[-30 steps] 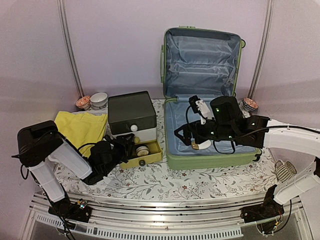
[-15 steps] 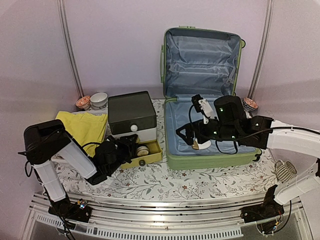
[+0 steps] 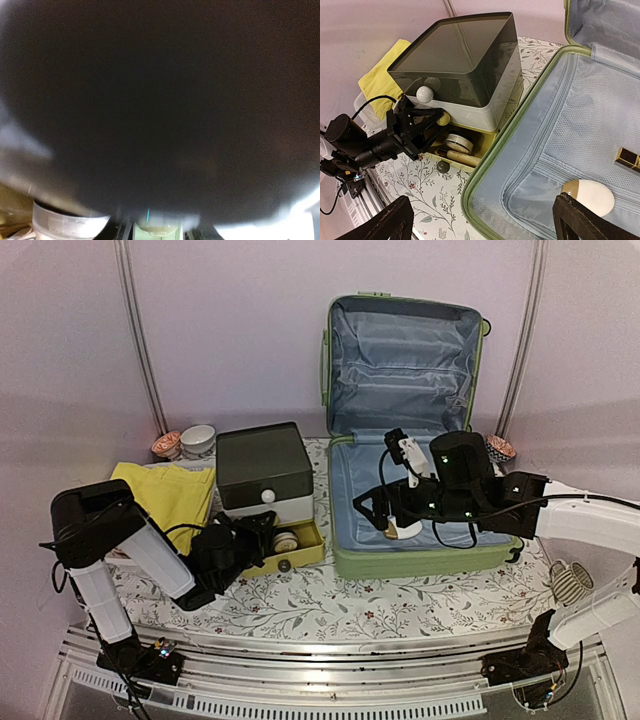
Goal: Open, take out, and arrange the luggage
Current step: Open the drawer of the storage box, then pick up the makeup from the center of the board.
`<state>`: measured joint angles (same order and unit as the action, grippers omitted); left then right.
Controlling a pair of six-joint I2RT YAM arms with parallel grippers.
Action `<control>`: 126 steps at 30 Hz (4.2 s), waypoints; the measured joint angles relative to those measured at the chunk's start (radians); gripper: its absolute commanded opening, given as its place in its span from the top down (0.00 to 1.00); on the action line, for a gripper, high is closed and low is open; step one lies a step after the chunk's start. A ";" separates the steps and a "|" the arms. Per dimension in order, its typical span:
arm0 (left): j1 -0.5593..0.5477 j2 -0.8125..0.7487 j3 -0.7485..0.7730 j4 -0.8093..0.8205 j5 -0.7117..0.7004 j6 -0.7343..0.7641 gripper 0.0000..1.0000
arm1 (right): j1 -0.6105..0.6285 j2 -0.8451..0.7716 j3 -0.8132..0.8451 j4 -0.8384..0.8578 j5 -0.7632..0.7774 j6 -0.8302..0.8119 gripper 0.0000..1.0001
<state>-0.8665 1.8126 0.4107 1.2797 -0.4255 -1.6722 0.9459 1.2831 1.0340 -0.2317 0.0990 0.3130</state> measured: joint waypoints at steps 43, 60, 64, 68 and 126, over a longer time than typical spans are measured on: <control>-0.306 -0.201 -0.041 -0.304 -0.290 -0.148 0.72 | -0.004 -0.003 -0.015 -0.001 0.000 0.000 0.01; -0.393 -0.304 -0.026 -0.574 -0.304 -0.240 0.19 | -0.156 0.120 0.102 -0.202 0.048 0.008 0.01; -0.406 -0.394 -0.026 -0.694 -0.311 -0.249 0.15 | -0.254 0.190 0.162 -0.296 0.035 0.023 0.01; -0.425 -0.479 -0.023 -0.827 -0.314 -0.219 0.14 | -0.321 0.298 0.259 -0.387 0.031 0.006 0.00; -0.171 -1.031 0.197 -1.336 0.060 1.172 0.10 | -0.343 0.486 0.348 -0.621 -0.163 0.739 0.01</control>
<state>-1.0378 0.7818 0.6075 -0.0563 -0.3660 -0.4999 0.6029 1.7695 1.3815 -0.8532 -0.0635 1.0523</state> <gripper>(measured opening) 0.904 0.989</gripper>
